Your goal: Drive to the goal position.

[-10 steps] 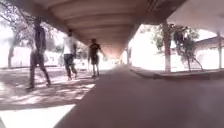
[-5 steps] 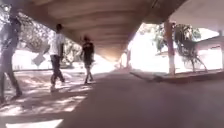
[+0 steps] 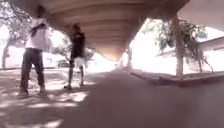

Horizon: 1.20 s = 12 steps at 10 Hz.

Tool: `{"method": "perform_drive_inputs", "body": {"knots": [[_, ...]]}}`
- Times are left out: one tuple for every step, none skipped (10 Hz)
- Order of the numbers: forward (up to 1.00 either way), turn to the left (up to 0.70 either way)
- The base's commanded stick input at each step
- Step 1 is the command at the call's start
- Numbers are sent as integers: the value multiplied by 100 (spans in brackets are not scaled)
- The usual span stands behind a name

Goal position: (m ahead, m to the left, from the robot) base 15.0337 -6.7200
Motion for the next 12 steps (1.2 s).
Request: {"method": "perform_drive_inputs", "body": {"knots": [[85,0],[85,0],[85,0],[85,0],[85,0],[85,0],[85,0],[85,0],[85,0],[85,0],[85,0],[85,0]]}}
